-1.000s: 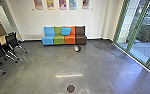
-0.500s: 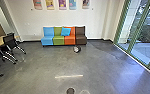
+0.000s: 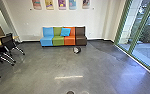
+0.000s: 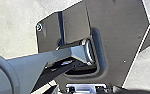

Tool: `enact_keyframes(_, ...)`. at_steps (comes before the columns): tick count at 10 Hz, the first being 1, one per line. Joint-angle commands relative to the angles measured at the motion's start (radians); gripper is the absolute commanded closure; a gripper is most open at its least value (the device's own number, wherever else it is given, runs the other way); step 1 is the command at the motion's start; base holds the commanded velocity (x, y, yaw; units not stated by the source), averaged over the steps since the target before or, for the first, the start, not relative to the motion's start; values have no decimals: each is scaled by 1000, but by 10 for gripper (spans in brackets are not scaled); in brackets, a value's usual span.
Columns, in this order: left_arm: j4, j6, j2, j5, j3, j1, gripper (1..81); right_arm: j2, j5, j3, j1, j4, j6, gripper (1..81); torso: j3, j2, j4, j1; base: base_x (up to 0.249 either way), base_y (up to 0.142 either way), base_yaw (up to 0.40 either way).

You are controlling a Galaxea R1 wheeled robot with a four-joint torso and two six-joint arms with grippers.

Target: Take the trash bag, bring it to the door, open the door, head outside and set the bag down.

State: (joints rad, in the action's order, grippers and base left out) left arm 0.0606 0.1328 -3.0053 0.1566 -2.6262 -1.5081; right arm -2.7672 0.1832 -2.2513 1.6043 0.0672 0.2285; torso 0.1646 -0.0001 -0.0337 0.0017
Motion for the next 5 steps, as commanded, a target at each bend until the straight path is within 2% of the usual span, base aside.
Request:
enact_keyframes(1,-1,4,2,-58,3,27,10,21,-54,13,-19,0,-3,10,0,0,0,0,152,0,0)
enact_keyframes(5,4,4,21,-63,-5,24,10,88,-56,-14,-29,-9,8,10,0,0,0,0,152,0,0)
